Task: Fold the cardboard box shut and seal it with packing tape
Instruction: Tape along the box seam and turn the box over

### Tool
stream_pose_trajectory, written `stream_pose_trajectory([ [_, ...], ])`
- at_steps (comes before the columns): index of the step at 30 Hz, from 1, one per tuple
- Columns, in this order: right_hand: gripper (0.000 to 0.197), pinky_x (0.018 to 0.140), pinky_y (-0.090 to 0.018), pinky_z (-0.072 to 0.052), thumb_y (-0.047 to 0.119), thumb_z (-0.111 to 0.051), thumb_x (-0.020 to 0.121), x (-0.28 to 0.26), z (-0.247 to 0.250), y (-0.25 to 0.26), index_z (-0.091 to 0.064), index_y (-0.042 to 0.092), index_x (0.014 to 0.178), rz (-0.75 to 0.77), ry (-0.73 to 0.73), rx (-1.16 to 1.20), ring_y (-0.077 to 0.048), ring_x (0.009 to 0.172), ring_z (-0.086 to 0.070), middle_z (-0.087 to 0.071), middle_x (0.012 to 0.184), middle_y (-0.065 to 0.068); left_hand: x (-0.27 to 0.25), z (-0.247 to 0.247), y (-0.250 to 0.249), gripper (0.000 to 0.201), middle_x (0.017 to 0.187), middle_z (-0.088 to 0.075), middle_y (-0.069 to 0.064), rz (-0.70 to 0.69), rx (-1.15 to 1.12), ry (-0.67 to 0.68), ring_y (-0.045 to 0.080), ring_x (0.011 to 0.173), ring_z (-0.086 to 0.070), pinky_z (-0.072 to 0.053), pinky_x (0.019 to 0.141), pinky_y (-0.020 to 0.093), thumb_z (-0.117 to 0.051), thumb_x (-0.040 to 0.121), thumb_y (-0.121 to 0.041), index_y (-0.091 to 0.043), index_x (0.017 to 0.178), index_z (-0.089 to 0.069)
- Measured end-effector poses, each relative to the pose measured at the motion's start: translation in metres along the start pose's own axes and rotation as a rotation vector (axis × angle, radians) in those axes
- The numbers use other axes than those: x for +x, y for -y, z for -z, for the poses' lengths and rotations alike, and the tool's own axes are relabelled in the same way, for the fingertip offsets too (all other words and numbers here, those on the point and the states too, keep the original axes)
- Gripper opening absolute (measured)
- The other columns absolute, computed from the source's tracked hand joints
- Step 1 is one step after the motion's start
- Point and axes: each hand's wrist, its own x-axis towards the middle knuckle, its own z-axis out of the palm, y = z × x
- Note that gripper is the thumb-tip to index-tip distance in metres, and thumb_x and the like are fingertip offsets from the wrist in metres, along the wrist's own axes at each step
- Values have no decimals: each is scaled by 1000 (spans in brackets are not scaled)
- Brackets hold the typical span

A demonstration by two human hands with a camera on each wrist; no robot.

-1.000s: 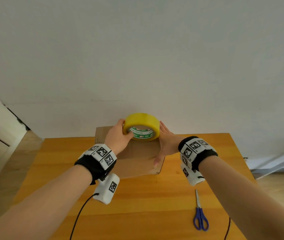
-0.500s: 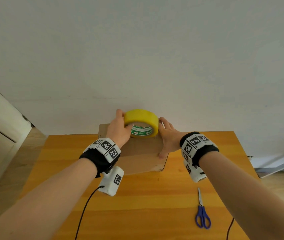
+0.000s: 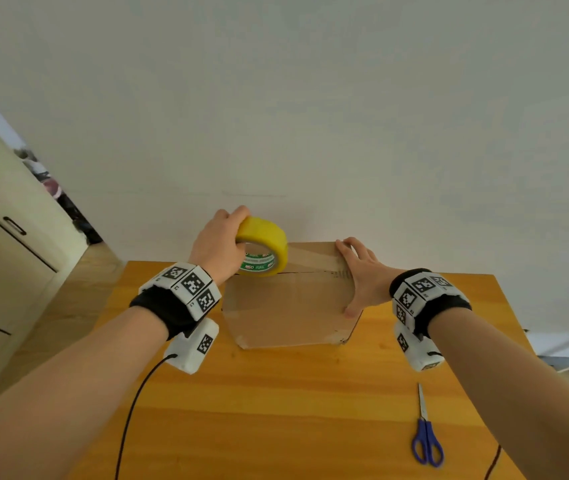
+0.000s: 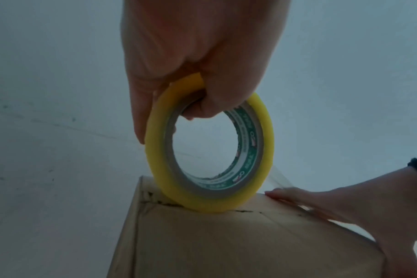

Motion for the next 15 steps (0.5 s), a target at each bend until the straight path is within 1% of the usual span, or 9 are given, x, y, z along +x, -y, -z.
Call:
stream_pose_trajectory([
  [5, 137, 109, -44, -32, 39, -86, 55, 0, 0, 1, 11, 17, 149, -10, 1, -10, -25, 141, -9, 7, 152, 4, 0, 14, 7, 42, 105, -45, 14, -22, 196, 3, 32, 99, -45, -45, 66, 40, -50, 83, 0, -21, 119, -46],
  [8, 137, 109, -44, -33, 38, -86, 55, 1, 0, 3, 10, 18, 149, -12, 1, -8, -25, 140, -10, 6, 152, 4, 1, 19, 11, 46, 106, -46, 14, -50, 275, -2, 32, 99, -46, -47, 69, 41, -49, 84, 0, -24, 122, -45],
  [10, 137, 109, -45, -34, 37, -86, 54, 2, 1, 2, 10, 18, 149, -16, 2, -15, -25, 140, -10, 6, 152, 4, 2, 21, 16, 48, 105, -49, 15, -64, 279, -25, 33, 98, -48, -46, 72, 42, -50, 84, 1, -25, 124, -46],
  [12, 138, 109, -46, -34, 38, -87, 53, 2, 1, 0, 11, 19, 149, -26, 9, -18, -25, 140, -10, 7, 152, 4, 3, 21, 22, 45, 105, -54, 16, -21, 196, -63, 33, 99, -49, -44, 77, 42, -53, 84, 0, -18, 124, -48],
  [13, 138, 110, -46, -33, 37, -87, 53, 2, 0, -1, 11, 19, 149, -32, 10, -19, -25, 141, -9, 7, 152, 5, 4, 20, 25, 39, 103, -56, 17, 16, 150, -90, 34, 98, -51, -43, 76, 41, -54, 83, -1, -13, 120, -50],
  [15, 139, 110, -46, -33, 37, -87, 53, 3, 0, -1, 12, 19, 149, -38, 15, -16, -25, 141, -9, 8, 152, 5, 3, 17, 28, 26, 97, -58, 17, 97, 71, -134, 34, 91, -55, -41, 70, 38, -55, 84, -5, -5, 110, -52],
])
